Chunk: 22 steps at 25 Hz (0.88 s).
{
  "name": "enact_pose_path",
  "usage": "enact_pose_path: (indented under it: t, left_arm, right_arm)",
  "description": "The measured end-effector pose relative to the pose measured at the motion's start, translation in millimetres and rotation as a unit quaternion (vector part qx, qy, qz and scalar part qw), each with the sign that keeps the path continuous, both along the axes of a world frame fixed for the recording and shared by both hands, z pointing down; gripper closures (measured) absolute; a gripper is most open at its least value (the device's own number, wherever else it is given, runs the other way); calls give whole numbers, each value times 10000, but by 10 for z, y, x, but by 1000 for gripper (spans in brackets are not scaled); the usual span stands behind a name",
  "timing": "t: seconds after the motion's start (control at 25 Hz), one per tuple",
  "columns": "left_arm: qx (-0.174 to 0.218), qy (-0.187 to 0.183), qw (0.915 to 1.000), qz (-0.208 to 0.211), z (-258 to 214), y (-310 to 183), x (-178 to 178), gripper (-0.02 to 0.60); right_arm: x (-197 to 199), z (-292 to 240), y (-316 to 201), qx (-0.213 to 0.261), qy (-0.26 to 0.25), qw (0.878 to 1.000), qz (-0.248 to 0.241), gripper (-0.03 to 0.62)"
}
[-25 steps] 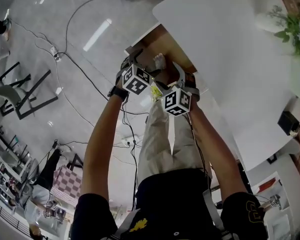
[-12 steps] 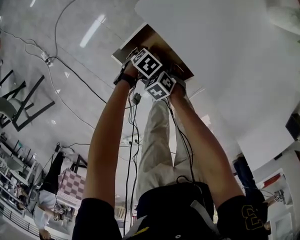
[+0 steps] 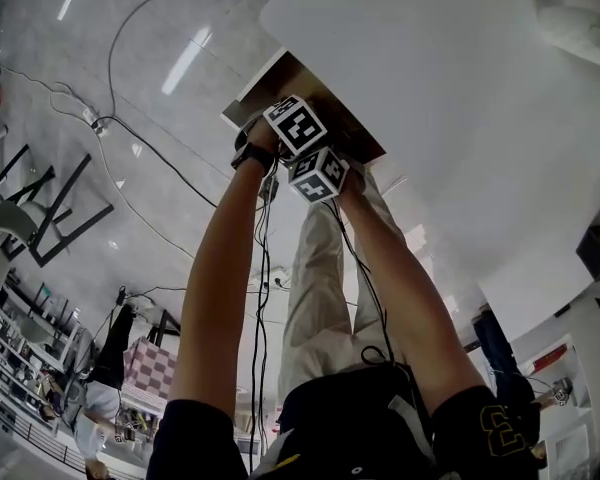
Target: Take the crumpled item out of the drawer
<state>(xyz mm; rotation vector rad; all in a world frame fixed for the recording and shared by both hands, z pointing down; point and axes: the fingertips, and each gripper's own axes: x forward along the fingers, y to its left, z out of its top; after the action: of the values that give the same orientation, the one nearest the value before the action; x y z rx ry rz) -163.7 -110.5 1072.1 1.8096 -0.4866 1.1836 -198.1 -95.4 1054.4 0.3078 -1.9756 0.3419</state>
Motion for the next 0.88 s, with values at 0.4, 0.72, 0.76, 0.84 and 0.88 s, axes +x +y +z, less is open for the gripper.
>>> enact_pose_path:
  t: [0.4, 0.72, 0.76, 0.84, 0.88]
  left_arm:
    - [314, 276, 9963, -754, -1070, 143, 35, 499]
    - [1387, 209, 9720, -1887, -3103, 294, 34, 497]
    - [1569, 251, 9673, -1975, -3384, 301, 39, 497]
    - [1978, 321, 9564, -2123, -3991, 278, 39, 497]
    - [2171, 357, 9505, -2194, -4266, 266, 48, 497]
  right_arm:
    - [44, -1028, 88, 353, -205, 9978, -524, 422]
    - [129, -3014, 300, 1373, -884, 9751, -1502, 422]
    - [142, -3280, 310, 1529, -972, 9707, -1581, 422]
    - [163, -3812, 330, 1831, -1171, 9617, -1671, 422]
    - [184, -4069, 327, 1982, -1275, 9571, -1686, 422]
